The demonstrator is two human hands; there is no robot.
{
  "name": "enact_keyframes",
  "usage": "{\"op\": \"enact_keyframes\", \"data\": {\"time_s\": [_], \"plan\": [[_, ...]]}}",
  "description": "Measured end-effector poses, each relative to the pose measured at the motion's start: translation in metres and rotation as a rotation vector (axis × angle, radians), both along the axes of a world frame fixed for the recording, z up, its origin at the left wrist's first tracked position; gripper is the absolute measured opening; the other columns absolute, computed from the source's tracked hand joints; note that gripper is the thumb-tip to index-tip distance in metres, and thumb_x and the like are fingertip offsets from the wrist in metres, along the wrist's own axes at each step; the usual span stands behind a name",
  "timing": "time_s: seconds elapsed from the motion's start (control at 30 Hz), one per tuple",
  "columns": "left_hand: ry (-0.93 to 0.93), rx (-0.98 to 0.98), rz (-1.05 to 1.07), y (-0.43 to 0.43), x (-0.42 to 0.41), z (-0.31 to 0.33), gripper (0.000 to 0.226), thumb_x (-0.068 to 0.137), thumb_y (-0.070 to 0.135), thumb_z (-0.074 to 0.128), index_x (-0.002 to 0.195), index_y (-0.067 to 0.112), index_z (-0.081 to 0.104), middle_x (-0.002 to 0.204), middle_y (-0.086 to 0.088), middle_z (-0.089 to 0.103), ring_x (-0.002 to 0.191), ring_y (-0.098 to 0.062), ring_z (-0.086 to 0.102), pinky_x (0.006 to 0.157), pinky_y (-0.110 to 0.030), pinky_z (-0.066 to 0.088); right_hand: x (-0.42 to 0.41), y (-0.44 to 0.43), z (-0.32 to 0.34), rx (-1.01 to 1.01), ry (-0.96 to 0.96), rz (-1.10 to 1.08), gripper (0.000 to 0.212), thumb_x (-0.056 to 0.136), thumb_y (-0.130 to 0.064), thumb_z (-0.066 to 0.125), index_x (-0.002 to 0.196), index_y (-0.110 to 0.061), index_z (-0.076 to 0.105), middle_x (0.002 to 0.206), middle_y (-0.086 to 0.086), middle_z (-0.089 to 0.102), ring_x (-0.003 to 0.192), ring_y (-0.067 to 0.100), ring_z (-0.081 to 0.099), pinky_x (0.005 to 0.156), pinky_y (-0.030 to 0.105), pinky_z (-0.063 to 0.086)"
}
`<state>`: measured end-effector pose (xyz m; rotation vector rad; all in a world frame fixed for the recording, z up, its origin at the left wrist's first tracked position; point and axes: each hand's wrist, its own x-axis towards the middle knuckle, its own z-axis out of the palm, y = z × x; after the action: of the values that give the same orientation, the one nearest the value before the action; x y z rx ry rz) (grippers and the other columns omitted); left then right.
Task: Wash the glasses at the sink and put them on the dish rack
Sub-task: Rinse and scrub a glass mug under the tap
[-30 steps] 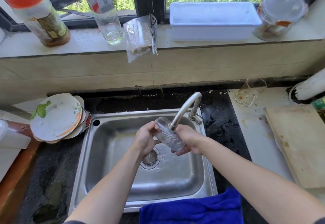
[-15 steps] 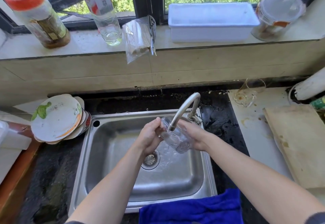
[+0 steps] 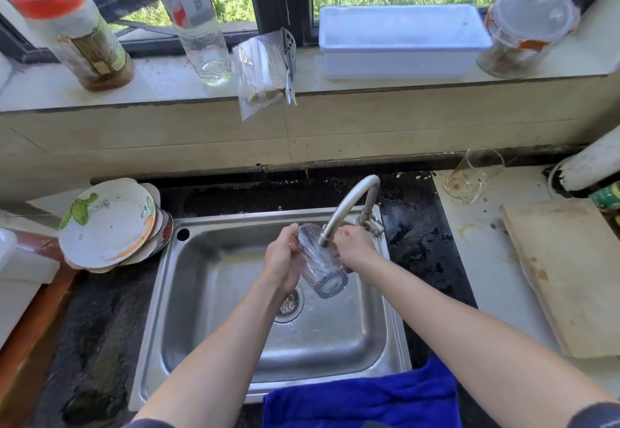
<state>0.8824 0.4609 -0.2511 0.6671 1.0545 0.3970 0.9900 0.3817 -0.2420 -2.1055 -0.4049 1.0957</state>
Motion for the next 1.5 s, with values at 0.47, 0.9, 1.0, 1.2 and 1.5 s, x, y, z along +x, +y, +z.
{"op": "enact_keyframes", "data": {"time_s": [0.47, 0.9, 1.0, 1.2, 1.5], "plan": [[0.131, 0.13, -0.044, 0.018, -0.021, -0.016, 0.036, 0.093, 0.033, 0.058, 0.065, 0.013, 0.055, 0.059, -0.002, 0.053, 0.056, -0.017, 0.052, 0.06, -0.029, 0.045, -0.037, -0.014, 0.0, 0.149, -0.296, 0.286, 0.02, 0.095, -0.043, 0.052, 0.086, -0.025, 0.057, 0.095, -0.001, 0.058, 0.087, 0.018, 0.057, 0.076, 0.035, 0.044], [-0.058, -0.102, 0.074, 0.016, -0.024, -0.024, 0.03, 0.096, 0.029, 0.047, 0.08, 0.011, 0.063, 0.093, -0.015, 0.066, 0.091, -0.029, 0.066, 0.095, -0.045, 0.046, -0.047, -0.018, 0.018, 0.325, 0.504, -0.039, 0.032, 0.096, -0.049, 0.049, 0.122, -0.032, 0.056, 0.098, -0.007, 0.064, 0.068, 0.013, 0.063, 0.065, 0.037, 0.056], [0.037, -0.043, -0.007, 0.021, -0.021, -0.018, 0.029, 0.093, 0.03, 0.043, 0.069, 0.016, 0.05, 0.076, -0.006, 0.058, 0.074, -0.022, 0.057, 0.077, -0.039, 0.046, -0.037, -0.015, 0.006, 0.318, 0.373, -0.018, 0.022, 0.094, -0.046, 0.056, 0.109, -0.032, 0.064, 0.088, -0.012, 0.068, 0.072, 0.017, 0.06, 0.068, 0.035, 0.049], [0.108, 0.114, -0.287, 0.006, -0.007, -0.006, 0.017, 0.093, 0.011, 0.052, 0.076, 0.012, 0.053, 0.073, -0.008, 0.052, 0.063, -0.018, 0.05, 0.06, -0.029, 0.042, -0.018, -0.03, -0.02, 0.311, -0.003, 0.11, 0.043, 0.082, -0.047, 0.069, 0.122, -0.037, 0.059, 0.121, -0.014, 0.064, 0.113, 0.011, 0.06, 0.09, 0.033, 0.05], [0.109, 0.108, -0.326, -0.005, -0.001, -0.012, 0.018, 0.095, 0.014, 0.056, 0.109, 0.002, 0.056, 0.084, -0.014, 0.058, 0.062, -0.022, 0.06, 0.059, -0.035, 0.057, 0.007, -0.038, -0.014, 0.216, -0.041, 0.074, 0.067, 0.082, -0.034, 0.076, 0.139, -0.018, 0.044, 0.132, -0.012, 0.047, 0.12, 0.006, 0.044, 0.099, 0.028, 0.037]]}}
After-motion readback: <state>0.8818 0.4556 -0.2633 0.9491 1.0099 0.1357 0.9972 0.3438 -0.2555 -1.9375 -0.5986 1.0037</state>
